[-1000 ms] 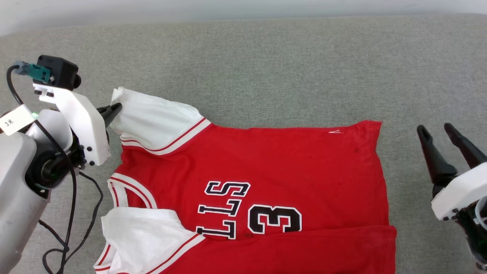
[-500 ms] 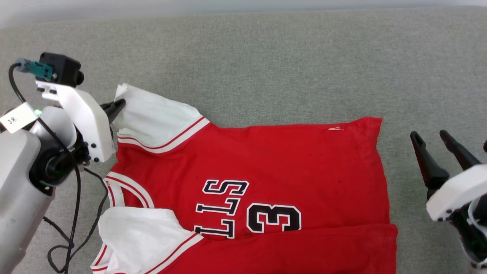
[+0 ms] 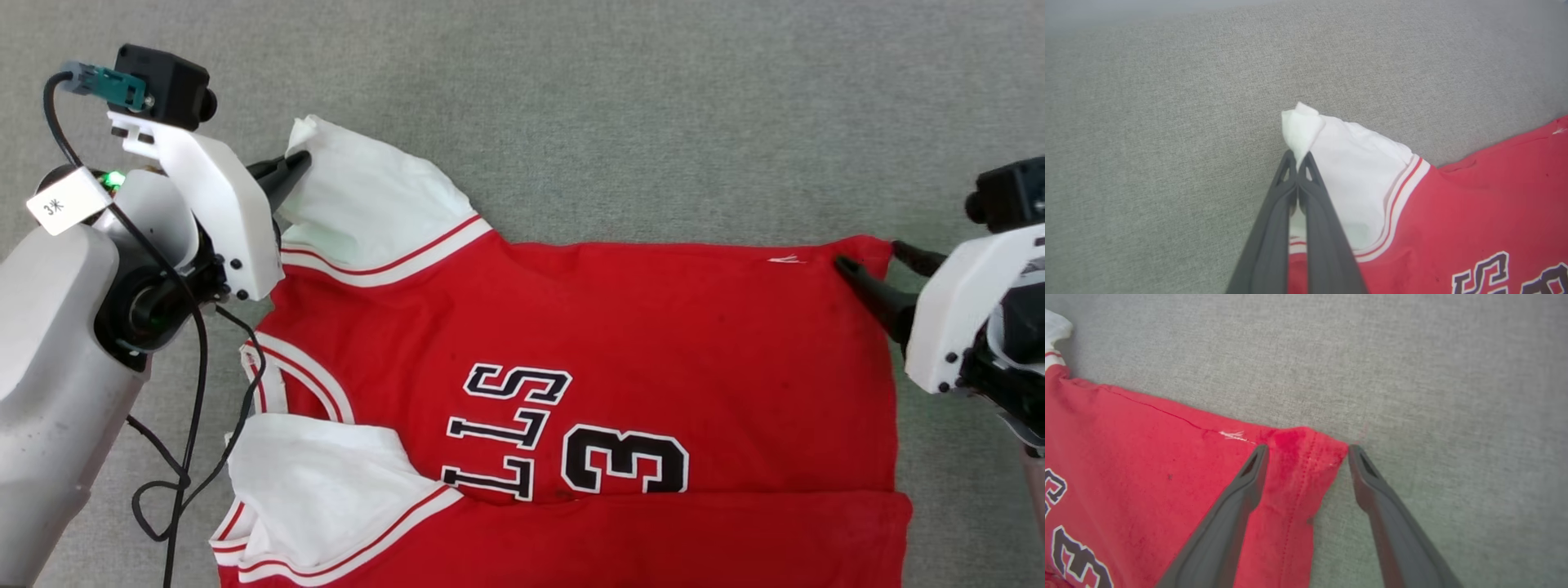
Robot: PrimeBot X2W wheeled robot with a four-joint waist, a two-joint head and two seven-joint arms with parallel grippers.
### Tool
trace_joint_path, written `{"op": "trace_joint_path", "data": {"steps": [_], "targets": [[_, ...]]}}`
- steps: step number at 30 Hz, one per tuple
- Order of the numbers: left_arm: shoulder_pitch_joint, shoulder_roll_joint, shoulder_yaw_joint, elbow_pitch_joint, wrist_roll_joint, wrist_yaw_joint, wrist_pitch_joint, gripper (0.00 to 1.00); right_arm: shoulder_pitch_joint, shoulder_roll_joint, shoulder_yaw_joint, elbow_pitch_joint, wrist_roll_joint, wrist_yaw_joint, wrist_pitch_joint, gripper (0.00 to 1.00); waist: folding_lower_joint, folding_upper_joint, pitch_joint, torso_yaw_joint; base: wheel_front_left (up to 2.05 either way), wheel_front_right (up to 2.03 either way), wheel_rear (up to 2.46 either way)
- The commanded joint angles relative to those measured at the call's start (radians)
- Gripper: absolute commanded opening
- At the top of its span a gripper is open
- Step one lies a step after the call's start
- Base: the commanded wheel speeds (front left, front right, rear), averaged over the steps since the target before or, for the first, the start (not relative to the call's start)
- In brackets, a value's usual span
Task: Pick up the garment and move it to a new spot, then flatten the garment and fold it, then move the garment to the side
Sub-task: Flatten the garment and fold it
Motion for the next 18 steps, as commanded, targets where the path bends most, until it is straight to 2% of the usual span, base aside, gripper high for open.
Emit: {"op": "trace_joint_path", "data": {"steps": [1, 6, 9, 10, 11, 12, 18], "targets": [[-0.016, -0.007, -0.002, 0.006, 0.007, -0.004, -0.008, 0.0, -0.027, -0.014, 0.018, 0.02, 0.004, -0.001, 0.02, 1.0, -0.0001, 0.0, 0.017, 0.013, 0.0, 0.0, 0.0], [-0.028, -0.014, -0.006, 0.018, 0.012, -0.012, -0.016, 0.0, -0.056, -0.019, 0.07, 0.085, 0.024, -0.001, 0.081, 1.0, -0.0001, 0.0, 0.036, 0.019, 0.0, 0.0, 0.0], [-0.031, -0.015, -0.008, 0.027, 0.012, -0.016, -0.022, 0.0, -0.038, -0.015, 0.104, 0.158, 0.037, -0.001, 0.161, 1.0, -0.0001, 0.0, 0.043, 0.02, 0.0, 0.0, 0.0], [-0.031, -0.015, -0.009, 0.031, 0.012, -0.019, -0.023, 0.0, -0.03, -0.012, 0.113, 0.177, 0.038, -0.001, 0.186, 0.6, -0.0001, 0.0, 0.044, 0.02, 0.0, 0.0, 0.0], [-0.031, -0.016, -0.01, 0.034, 0.011, -0.019, -0.025, 0.0, -0.027, -0.006, 0.118, 0.189, 0.046, -0.001, 0.197, 0.15, -0.0001, 0.0, 0.045, 0.02, 0.0, 0.0, 0.0], [-0.031, -0.016, -0.01, 0.036, 0.011, -0.02, -0.025, 0.0, -0.026, 0.0, 0.122, 0.199, 0.053, -0.001, 0.207, 0.0, -0.0001, 0.0, 0.046, 0.019, 0.0, 0.0, 0.0], [-0.033, -0.014, -0.012, 0.054, 0.019, -0.025, -0.042, 0.0, -0.077, -0.001, 0.097, 0.184, 0.051, -0.001, 0.141, 0.0, -0.0001, 0.0, 0.028, 0.01, 0.0, 0.0, 0.0]]}}
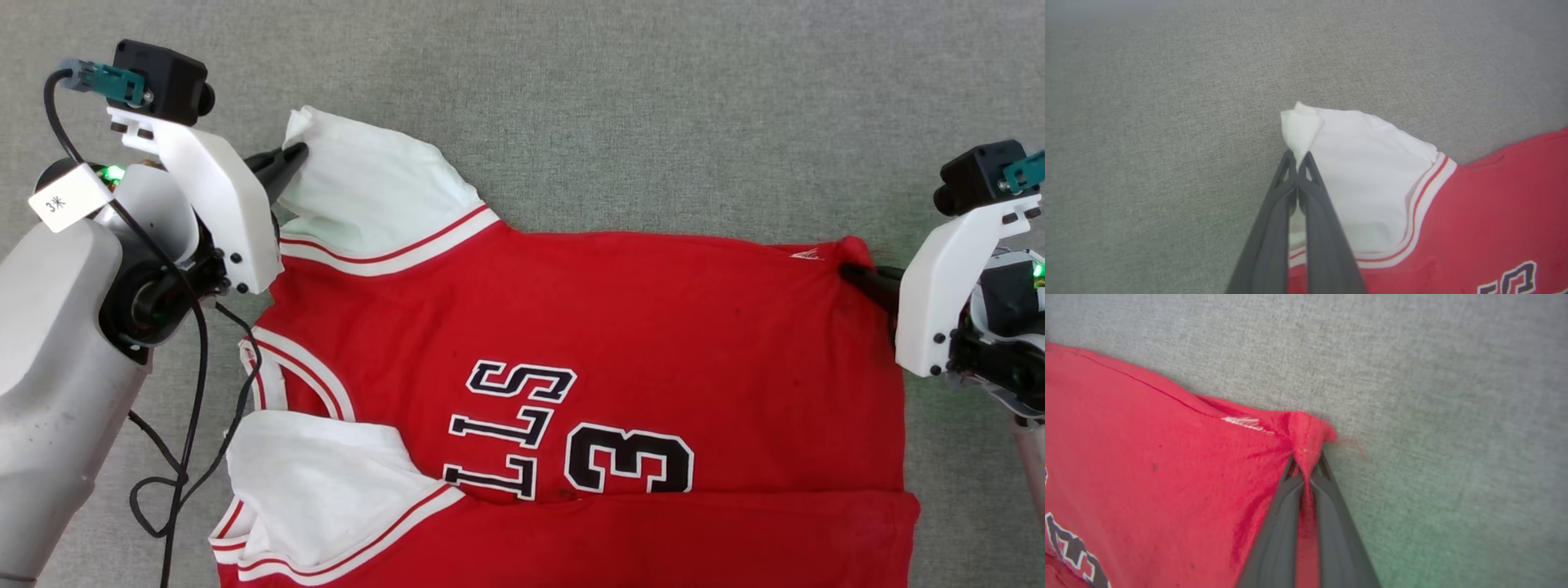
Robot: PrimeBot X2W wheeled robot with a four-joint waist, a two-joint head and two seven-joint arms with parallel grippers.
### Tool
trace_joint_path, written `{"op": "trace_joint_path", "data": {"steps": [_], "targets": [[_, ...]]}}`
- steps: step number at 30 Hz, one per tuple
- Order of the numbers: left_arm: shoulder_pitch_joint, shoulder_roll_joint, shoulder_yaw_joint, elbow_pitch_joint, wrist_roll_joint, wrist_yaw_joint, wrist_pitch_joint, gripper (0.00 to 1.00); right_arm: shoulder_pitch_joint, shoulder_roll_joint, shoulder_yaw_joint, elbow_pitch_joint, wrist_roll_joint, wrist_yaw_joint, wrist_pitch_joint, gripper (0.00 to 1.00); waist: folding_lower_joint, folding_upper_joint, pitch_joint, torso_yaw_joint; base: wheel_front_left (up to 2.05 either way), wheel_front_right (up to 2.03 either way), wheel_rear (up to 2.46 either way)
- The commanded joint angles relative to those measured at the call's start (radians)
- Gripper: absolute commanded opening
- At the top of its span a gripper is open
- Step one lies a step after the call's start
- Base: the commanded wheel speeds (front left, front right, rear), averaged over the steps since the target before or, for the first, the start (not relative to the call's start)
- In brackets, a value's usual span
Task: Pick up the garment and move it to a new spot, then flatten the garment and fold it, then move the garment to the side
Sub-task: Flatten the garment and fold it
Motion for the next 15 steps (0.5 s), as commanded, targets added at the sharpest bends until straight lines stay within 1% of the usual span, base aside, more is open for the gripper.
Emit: {"op": "trace_joint_path", "data": {"steps": [1, 4, 7, 11, 15], "targets": [[-0.011, 0.002, -0.003, 0.002, 0.009, -0.003, -0.007, 0.0, 0.003, 0.01, 0.005, 0.012, -0.005, -0.002, -0.012, 0.0, 0.0, 0.0, -0.01, -0.003, 0.0, 0.0, 0.0], [-0.017, 0.007, 0.002, 0.009, 0.021, 0.001, -0.03, 0.0, -0.03, 0.002, -0.035, -0.03, -0.023, -0.002, -0.084, 0.0, 0.0, 0.0, -0.035, -0.009, 0.0, 0.0, 0.0], [-0.01, 0.013, 0.006, 0.016, 0.032, 0.005, -0.052, 0.0, -0.023, 0.005, -0.061, -0.061, -0.045, -0.002, -0.126, 0.0, 0.0, 0.0, -0.066, -0.015, 0.0, 0.0, 0.0], [0.031, 0.024, 0.021, 0.013, 0.022, 0.015, -0.086, 0.0, 0.032, 0.02, -0.089, -0.094, -0.068, -0.002, -0.157, 0.0, 0.0, 0.0, -0.11, -0.021, 0.0, 0.0, 0.0], [0.109, 0.045, 0.041, -0.018, 0.005, 0.039, -0.134, 0.0, 0.107, 0.046, -0.115, -0.115, -0.088, -0.002, -0.195, 0.0, 0.0, 0.0, -0.153, -0.025, 0.0, 0.0, 0.0]]}}
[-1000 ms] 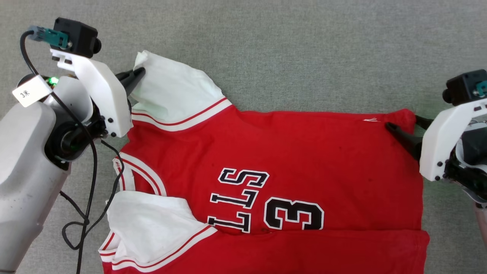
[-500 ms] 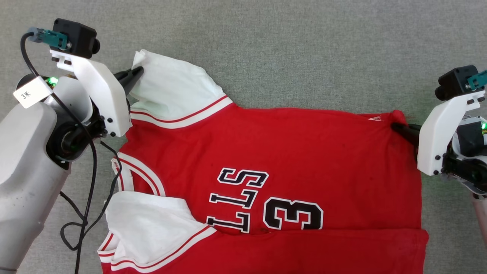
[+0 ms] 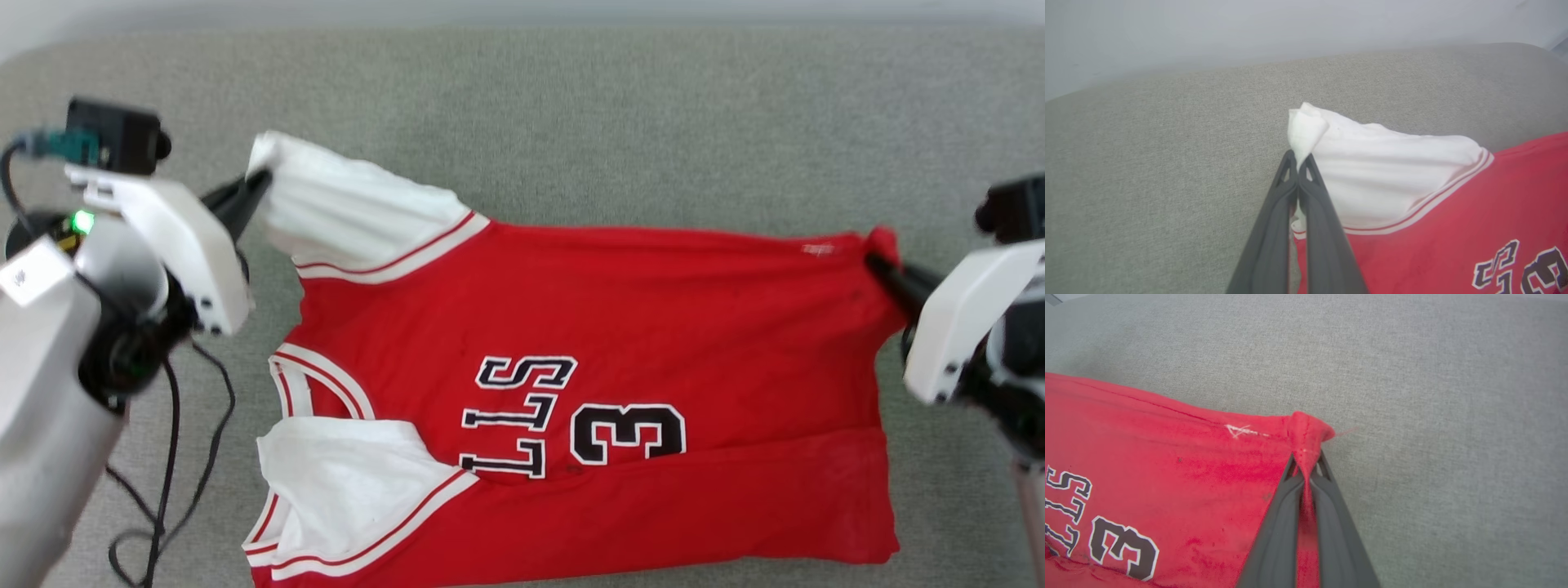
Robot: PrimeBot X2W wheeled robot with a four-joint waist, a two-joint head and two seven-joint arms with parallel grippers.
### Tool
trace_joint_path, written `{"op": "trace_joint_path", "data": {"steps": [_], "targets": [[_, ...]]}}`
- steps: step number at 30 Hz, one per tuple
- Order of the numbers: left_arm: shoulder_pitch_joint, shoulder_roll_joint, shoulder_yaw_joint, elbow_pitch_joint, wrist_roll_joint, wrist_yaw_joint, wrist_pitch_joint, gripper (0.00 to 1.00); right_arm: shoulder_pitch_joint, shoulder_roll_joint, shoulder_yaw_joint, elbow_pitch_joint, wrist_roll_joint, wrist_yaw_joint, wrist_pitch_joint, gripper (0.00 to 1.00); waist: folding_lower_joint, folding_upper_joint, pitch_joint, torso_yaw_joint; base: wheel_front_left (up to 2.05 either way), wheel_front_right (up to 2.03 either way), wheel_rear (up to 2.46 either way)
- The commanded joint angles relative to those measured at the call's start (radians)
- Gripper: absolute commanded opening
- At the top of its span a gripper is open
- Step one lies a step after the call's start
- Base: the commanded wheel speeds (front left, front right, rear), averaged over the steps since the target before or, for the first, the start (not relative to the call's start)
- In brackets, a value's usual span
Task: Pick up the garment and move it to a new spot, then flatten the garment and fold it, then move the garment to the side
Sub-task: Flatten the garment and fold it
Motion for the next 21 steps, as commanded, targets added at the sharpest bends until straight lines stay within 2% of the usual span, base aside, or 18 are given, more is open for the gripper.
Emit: {"op": "trace_joint_path", "data": {"steps": [1, 10, 21], "targets": [[0.034, 0.008, 0.006, -0.011, -0.006, 0.01, -0.014, 0.0, 0.028, 0.009, -0.005, -0.005, -0.009, -0.002, -0.01, 0.0, 0.0, 0.0, -0.026, -0.003, 0.0, 0.0, 0.0], [0.334, 0.034, 0.033, -0.139, -0.057, 0.106, -0.132, 0.0, 0.215, 0.08, -0.041, 0.018, -0.019, -0.002, -0.11, 0.0, 0.0, 0.0, -0.091, 0.011, 0.0, 0.0, 0.0], [0.644, 0.023, 0.02, -0.229, -0.129, 0.197, -0.192, 0.0, 0.386, 0.134, -0.097, 0.084, 0.023, -0.002, -0.199, 0.0, 0.0, 0.0, -0.139, 0.032, 0.0, 0.0, 0.0]]}}
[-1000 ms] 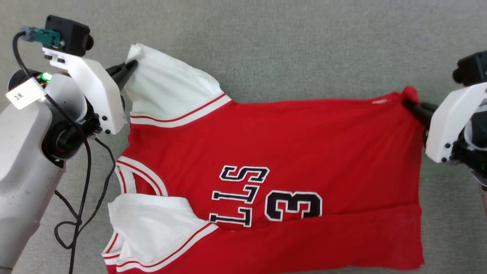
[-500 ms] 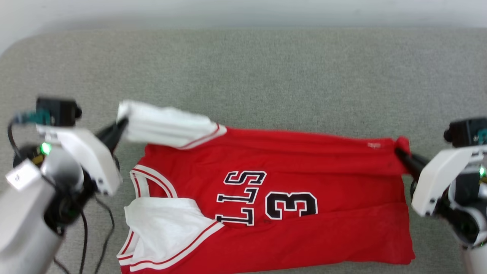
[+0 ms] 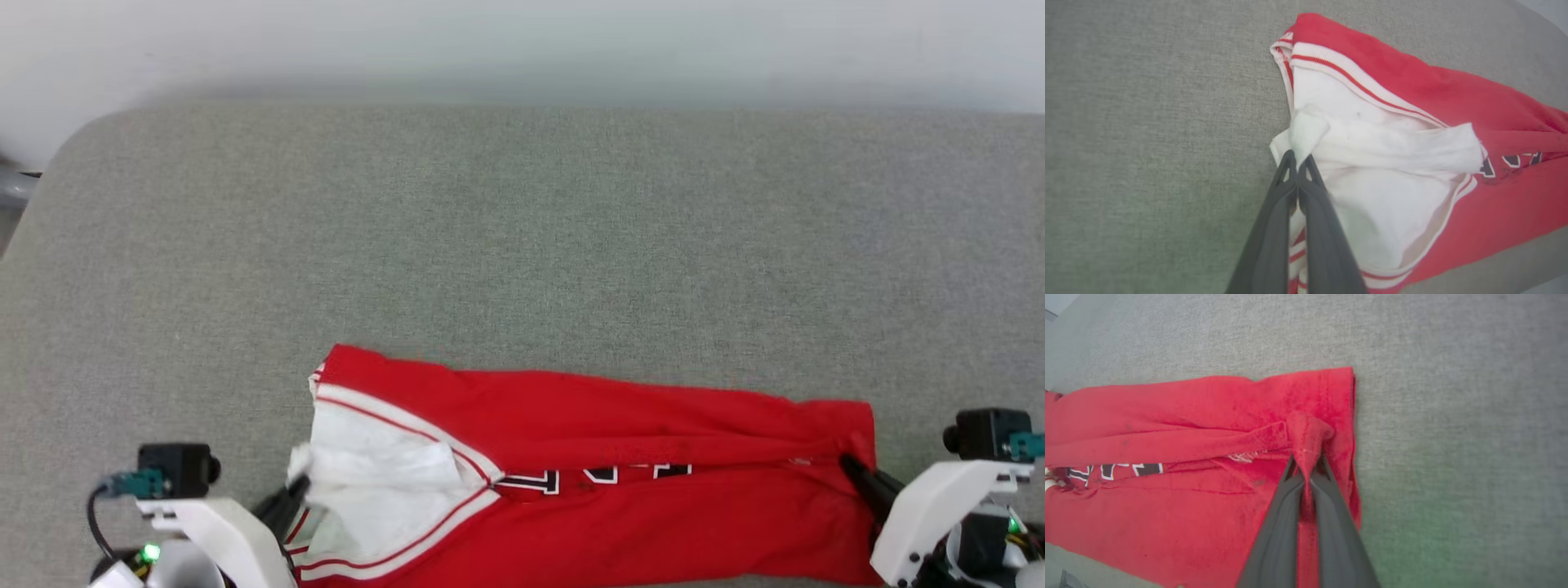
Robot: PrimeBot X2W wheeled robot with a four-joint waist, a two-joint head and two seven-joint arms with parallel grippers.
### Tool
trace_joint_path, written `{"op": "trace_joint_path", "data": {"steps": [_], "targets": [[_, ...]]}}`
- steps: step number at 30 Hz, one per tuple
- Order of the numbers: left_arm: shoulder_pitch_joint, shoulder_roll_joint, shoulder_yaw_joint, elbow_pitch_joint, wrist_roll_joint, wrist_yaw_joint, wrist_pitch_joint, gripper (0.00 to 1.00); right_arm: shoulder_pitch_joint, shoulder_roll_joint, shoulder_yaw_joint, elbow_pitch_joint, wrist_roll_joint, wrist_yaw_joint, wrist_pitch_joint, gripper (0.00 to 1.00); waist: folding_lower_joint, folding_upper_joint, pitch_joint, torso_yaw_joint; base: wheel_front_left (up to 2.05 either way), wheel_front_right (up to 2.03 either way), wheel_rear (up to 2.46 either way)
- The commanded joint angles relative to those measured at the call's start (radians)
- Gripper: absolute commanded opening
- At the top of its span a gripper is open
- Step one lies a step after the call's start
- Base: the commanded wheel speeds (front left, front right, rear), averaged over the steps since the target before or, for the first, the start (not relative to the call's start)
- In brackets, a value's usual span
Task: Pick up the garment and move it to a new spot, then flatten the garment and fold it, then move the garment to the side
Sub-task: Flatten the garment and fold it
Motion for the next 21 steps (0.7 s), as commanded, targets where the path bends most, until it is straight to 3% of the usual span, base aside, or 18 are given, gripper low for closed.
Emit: {"op": "trace_joint_path", "data": {"steps": [1, 7, 8, 10, 11, 12, 13, 14, 21], "targets": [[0.024, 0.003, -0.01, -0.005, -0.005, 0.006, 0.007, 0.0, 0.028, 0.003, -0.015, 0.006, 0.007, -0.002, -0.014, 0.0, 0.0001, 0.0, -0.012, 0.004, 0.0, 0.0, 0.0], [0.091, -0.034, -0.039, 0.015, -0.028, 0.012, 0.008, 0.0, 0.105, 0.036, -0.024, 0.031, 0.009, -0.002, -0.048, 0.0, 0.0001, 0.0, -0.035, 0.002, 0.0, 0.0, 0.0], [0.093, -0.042, -0.041, 0.028, -0.03, 0.004, 0.0, 0.0, 0.113, 0.042, -0.021, 0.036, 0.011, -0.002, -0.056, 0.16, 0.0001, 0.0, -0.035, 0.002, 0.0, 0.0, 0.0], [0.087, -0.063, -0.043, 0.059, -0.032, -0.007, -0.013, 0.0, 0.12, 0.055, -0.02, 0.046, 0.015, -0.002, -0.077, 1.0, 0.0001, 0.0, -0.038, 0.0, 0.0, 0.0, 0.0], [0.08, -0.075, -0.041, 0.074, -0.032, -0.013, -0.027, 0.0, 0.124, 0.057, -0.014, 0.048, 0.01, -0.002, -0.087, 1.0, 0.0001, 0.0, -0.039, -0.001, 0.0, 0.0, 0.0], [0.071, -0.083, -0.037, 0.088, -0.029, -0.018, -0.041, 0.34, 0.127, 0.059, -0.017, 0.046, 0.006, -0.002, -0.108, 1.0, 0.0001, 0.0, -0.04, -0.002, 0.0, 0.0, 0.0], [0.061, -0.09, -0.035, 0.105, -0.023, -0.024, -0.053, 0.83, 0.128, 0.061, -0.019, 0.044, 0.001, -0.002, -0.123, 1.0, 0.0001, 0.0, -0.041, -0.002, 0.0, 0.0, 0.0], [0.05, -0.093, -0.031, 0.115, -0.019, -0.027, -0.068, 1.0, 0.129, 0.062, -0.019, 0.039, -0.003, -0.002, -0.138, 1.0, 0.0001, 0.0, -0.044, -0.003, 0.0, 0.0, 0.0], [0.002, -0.107, -0.006, 0.134, 0.054, -0.021, -0.2, 1.0, 0.169, 0.081, -0.024, -0.075, -0.033, -0.001, -0.209, 1.0, 0.0001, 0.0, -0.068, -0.013, 0.0, 0.0, 0.0]]}}
